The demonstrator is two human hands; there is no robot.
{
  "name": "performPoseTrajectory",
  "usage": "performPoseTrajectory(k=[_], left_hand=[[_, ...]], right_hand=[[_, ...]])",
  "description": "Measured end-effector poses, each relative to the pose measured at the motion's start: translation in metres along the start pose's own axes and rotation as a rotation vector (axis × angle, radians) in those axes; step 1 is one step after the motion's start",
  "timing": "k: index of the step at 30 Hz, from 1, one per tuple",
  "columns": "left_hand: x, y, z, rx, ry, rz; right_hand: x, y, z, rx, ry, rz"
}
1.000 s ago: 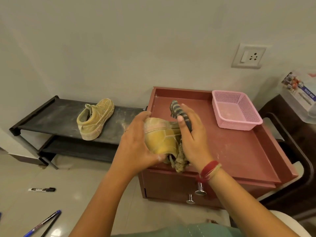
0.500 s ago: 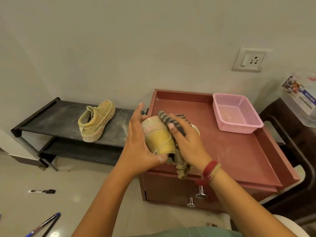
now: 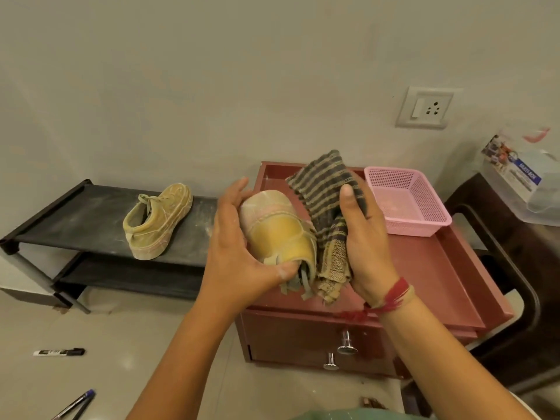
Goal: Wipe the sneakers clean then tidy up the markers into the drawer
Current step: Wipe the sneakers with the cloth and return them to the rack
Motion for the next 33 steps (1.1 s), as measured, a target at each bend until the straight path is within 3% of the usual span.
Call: performPoseTrajectory(k=[4,7,13,18,23,27,31,33], left_hand=[[-0.009,0.01,-0.001,-0.041,-0.065,0.035],[-0.008,0.015,-0.002,-0.068,-0.099,0.04],[-0.002,0.012,-0.002,-0.06,-0.003,0.074],[0.006,0.0,-0.001,-0.041,0.021,-0.025],[0.01,0.003,-0.001,-0.037,0.033,-0.009],[0.017,-0.001,-0.004,-0.077,0.044,0.068],[0.016,0.003,-0.009,-0.114,0.074,0.079],[0.012,0.004,-0.012,-0.142,0.08,0.072]], right_hand=[[-0.043,-0.035,-0.013,0.312,-0.392,-0.38],[-0.062,-0.014,-0.032,0.388,-0.646,-0.743],[-0.031,0.002,-0.009,0.067,-0.297,-0.33],[-0.062,0.007,-0.039,0.135,-0.575,-0.436],[-0.047,0.018,-0.024,-0.039,-0.368,-0.286],[-0.06,0.014,-0.04,0.105,-0.552,-0.372],[-0.04,0.023,-0.022,-0.022,-0.438,-0.275],[-0.041,0.016,-0.029,0.035,-0.46,-0.311]])
Point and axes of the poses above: each hand's wrist, its own z-axis towards the middle knuckle, its own x-axis out of the back of the hand, y = z × x, the point moved 9 cm from there along z, towards the middle knuckle, and after that the axes turned 11 degrees about x, right-handed, at the moved point
